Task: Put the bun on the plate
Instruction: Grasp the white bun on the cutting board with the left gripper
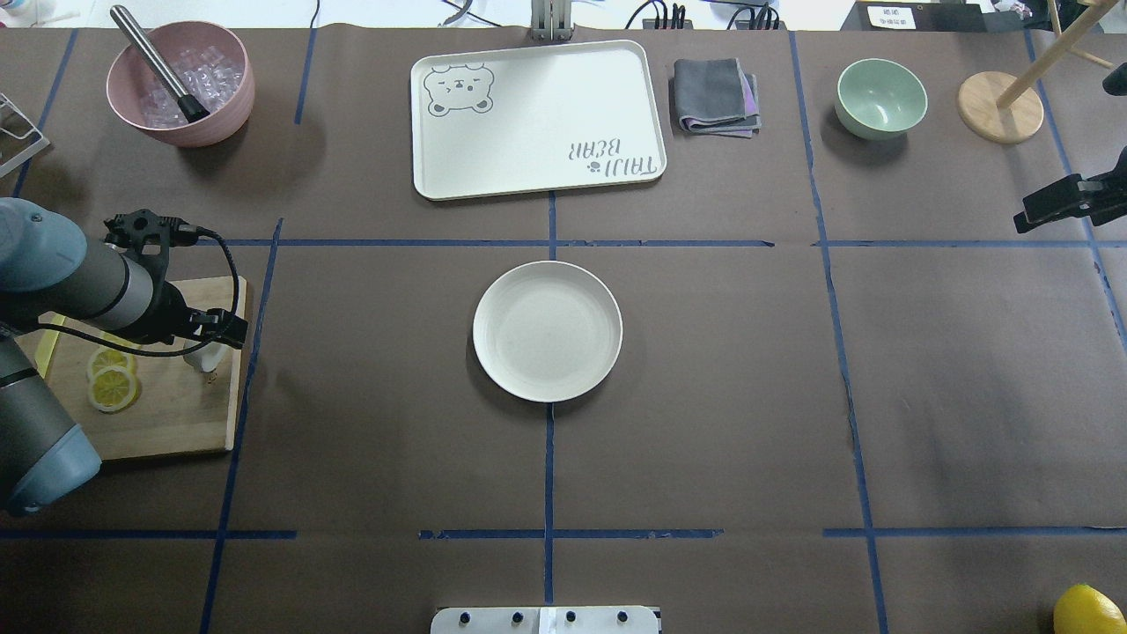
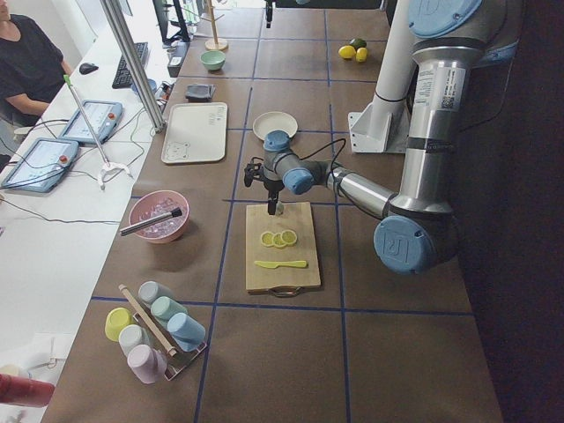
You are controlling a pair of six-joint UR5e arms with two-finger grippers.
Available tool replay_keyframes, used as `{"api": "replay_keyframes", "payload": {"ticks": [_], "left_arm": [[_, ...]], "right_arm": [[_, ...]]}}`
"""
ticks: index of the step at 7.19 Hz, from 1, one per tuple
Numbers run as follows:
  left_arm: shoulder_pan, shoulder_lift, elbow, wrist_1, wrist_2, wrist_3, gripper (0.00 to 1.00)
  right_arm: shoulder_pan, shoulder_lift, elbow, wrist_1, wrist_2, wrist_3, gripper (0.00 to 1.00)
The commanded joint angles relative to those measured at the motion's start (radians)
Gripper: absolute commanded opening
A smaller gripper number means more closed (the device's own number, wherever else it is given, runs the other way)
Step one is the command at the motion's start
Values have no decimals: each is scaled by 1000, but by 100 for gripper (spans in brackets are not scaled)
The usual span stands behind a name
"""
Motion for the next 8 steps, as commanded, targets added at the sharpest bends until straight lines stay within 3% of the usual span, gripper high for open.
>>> {"api": "replay_keyframes", "payload": {"ticks": [1,3,8], "left_arm": [[3,2,0,1,-2,-2,92],[3,3,0,2,-6,-6,86],[3,5,0,8,-12,-8,56]], "right_arm": [[2,-2,1,0,1,0,100],[2,-1,3,2,32,3,100],[12,4,3,0,35,6,100]]}}
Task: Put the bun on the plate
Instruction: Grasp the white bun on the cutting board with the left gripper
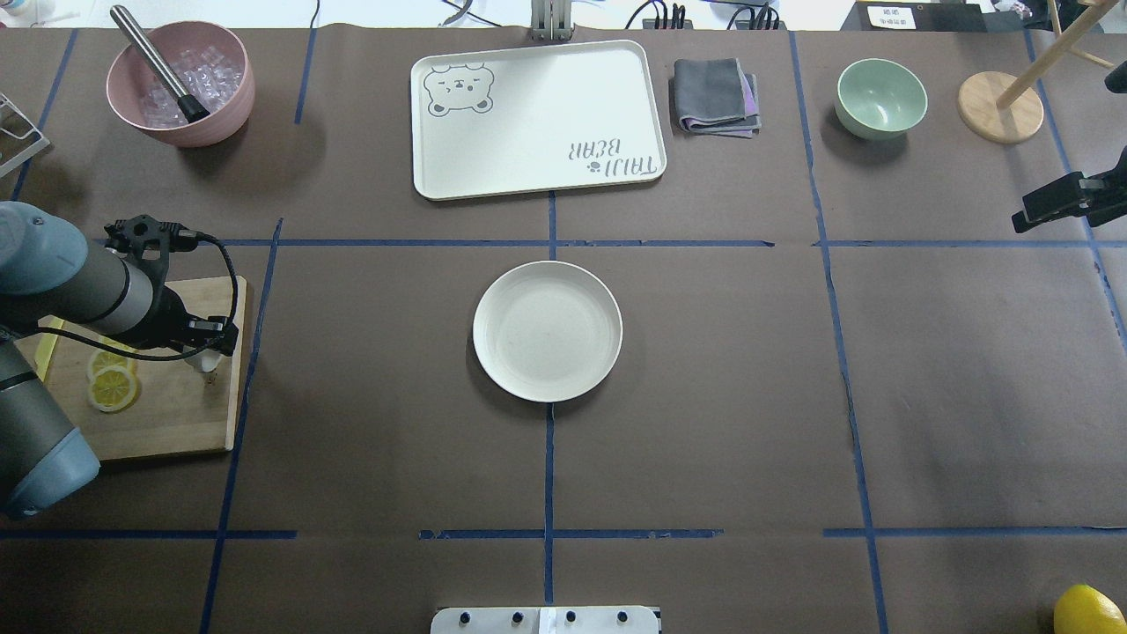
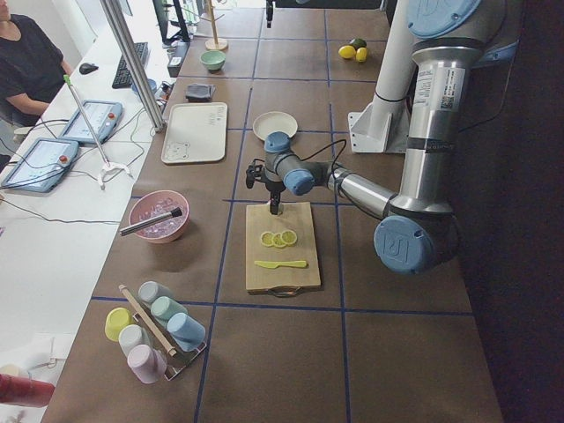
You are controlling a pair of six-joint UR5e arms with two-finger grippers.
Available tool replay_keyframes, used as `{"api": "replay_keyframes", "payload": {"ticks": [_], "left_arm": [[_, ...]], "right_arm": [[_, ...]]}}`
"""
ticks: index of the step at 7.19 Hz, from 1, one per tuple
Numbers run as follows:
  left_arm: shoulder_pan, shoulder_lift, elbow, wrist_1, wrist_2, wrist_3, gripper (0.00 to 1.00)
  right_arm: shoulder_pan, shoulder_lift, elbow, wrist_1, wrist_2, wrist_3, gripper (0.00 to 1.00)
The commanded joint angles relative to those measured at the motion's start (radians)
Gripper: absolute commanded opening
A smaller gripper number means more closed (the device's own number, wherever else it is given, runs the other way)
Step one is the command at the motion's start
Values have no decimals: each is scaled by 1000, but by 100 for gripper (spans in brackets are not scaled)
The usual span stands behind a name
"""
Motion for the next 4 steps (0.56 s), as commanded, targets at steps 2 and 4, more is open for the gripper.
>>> {"api": "replay_keyframes", "payload": {"ticks": [2,4], "left_arm": [[0,0,2,2,1,0,45],[0,-1,-2,5,-1,0,39]], "right_arm": [[8,4,0,-1,1,0,100],[10,1,0,-1,1,-1,100]]}}
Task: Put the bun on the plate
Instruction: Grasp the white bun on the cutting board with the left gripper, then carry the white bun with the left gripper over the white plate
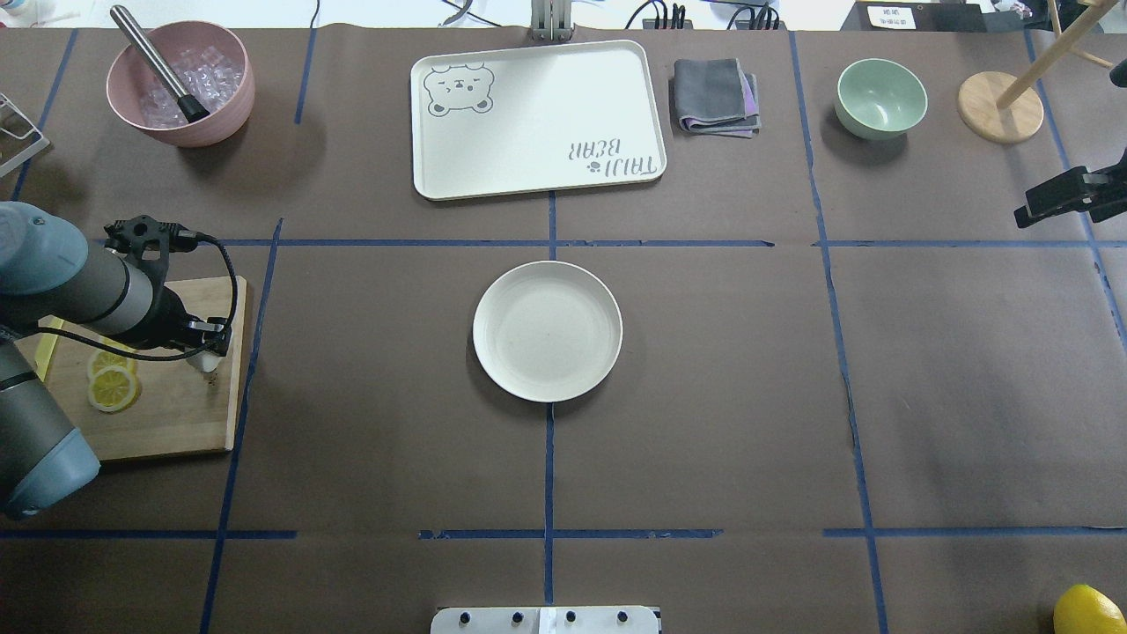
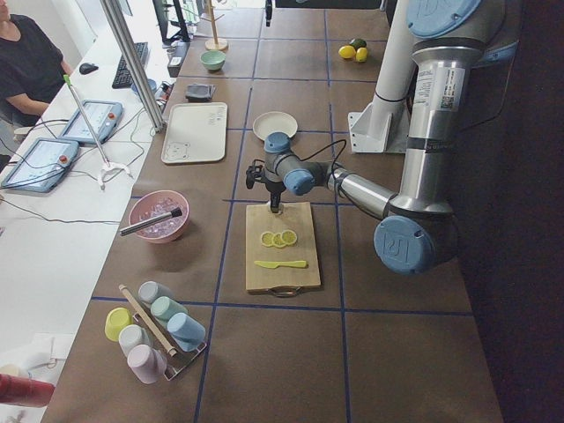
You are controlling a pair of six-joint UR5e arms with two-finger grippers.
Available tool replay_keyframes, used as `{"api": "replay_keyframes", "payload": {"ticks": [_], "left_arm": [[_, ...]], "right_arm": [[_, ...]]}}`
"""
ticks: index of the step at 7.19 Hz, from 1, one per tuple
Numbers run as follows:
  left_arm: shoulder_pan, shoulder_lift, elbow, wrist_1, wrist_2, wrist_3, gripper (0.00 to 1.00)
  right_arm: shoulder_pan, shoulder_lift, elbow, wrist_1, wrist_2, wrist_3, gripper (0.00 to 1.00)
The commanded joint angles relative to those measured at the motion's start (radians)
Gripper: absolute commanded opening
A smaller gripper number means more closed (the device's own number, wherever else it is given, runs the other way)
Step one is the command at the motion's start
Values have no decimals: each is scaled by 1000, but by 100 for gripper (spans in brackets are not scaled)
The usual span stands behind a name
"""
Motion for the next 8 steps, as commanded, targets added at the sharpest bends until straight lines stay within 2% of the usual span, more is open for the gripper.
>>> {"api": "replay_keyframes", "payload": {"ticks": [1,4,6,7,8], "left_arm": [[0,-3,-15,6,-2,0,38],[-5,-27,-25,22,-37,-5,38],[-6,-206,-72,293,-33,-9,38],[-5,-292,-83,387,-31,-64,38],[11,-352,-81,428,-31,-128,38]], "right_arm": [[2,-4,0,0,0,-4,100],[15,-10,0,0,2,-6,100],[40,-33,-2,5,2,-13,100],[55,-48,-6,0,2,-71,100],[75,-68,-21,3,2,-125,100]]}}
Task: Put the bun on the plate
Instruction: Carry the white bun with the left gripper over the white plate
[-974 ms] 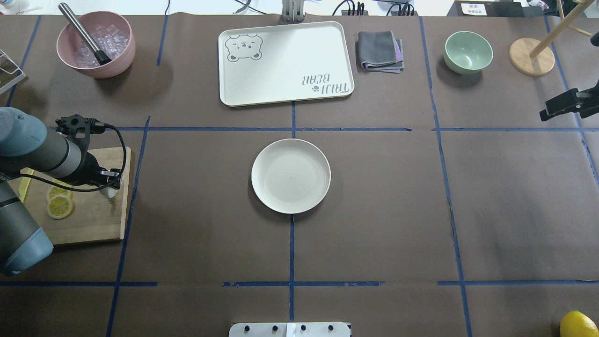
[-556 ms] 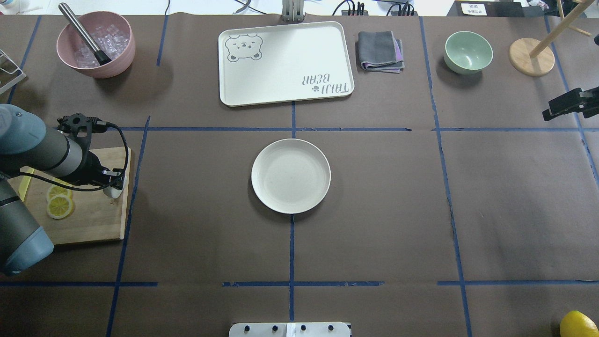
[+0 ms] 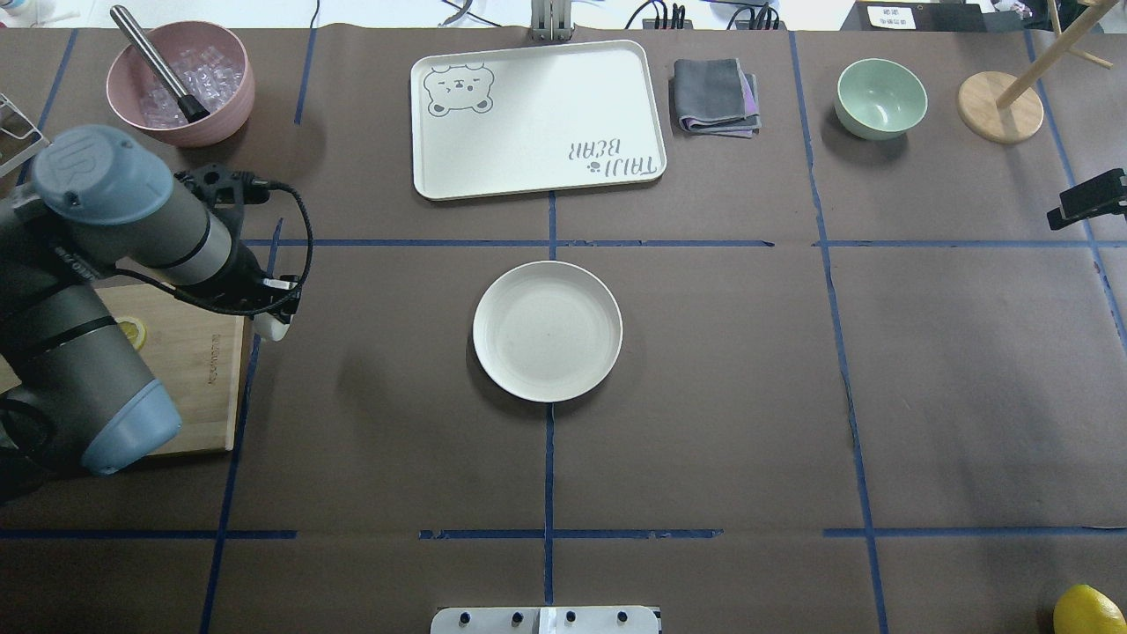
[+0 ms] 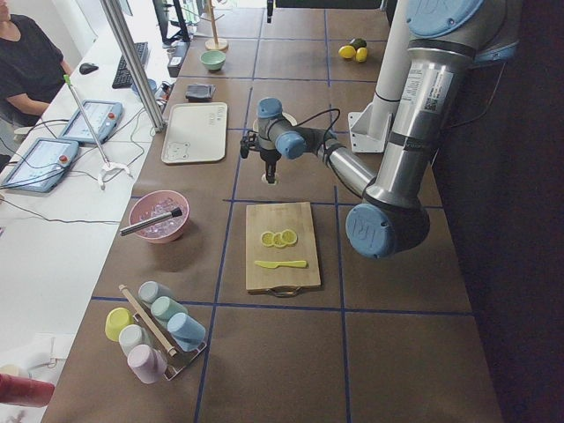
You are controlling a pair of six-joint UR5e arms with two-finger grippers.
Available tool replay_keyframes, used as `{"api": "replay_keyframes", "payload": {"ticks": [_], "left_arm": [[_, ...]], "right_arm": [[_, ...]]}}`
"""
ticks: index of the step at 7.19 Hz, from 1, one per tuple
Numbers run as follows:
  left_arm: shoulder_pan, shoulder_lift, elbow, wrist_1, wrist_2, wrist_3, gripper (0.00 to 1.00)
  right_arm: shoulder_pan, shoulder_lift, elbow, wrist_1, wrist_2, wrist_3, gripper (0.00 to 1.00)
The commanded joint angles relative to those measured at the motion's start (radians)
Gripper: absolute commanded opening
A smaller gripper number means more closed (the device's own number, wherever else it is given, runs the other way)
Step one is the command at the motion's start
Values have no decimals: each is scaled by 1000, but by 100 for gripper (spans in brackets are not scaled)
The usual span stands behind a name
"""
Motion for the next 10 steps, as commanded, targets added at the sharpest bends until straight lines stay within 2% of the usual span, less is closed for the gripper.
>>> {"api": "replay_keyframes", "payload": {"ticks": [1,2,4,6,7,10], "left_arm": [[113,-156,6,91,28,-204,38],[156,-247,52,93,74,-287,37],[197,-429,222,91,131,-357,37],[201,-544,354,88,143,-389,37],[244,-582,415,76,191,-398,37],[278,-590,480,21,228,-427,37]], "right_arm": [[48,-46,-36,7,-2,-130,100],[83,-59,-64,7,-2,-184,100],[146,-62,-143,10,-2,-305,100],[179,-70,-188,13,41,-348,100],[192,-71,-194,13,40,-365,100],[202,-71,-195,13,44,-365,100]]}}
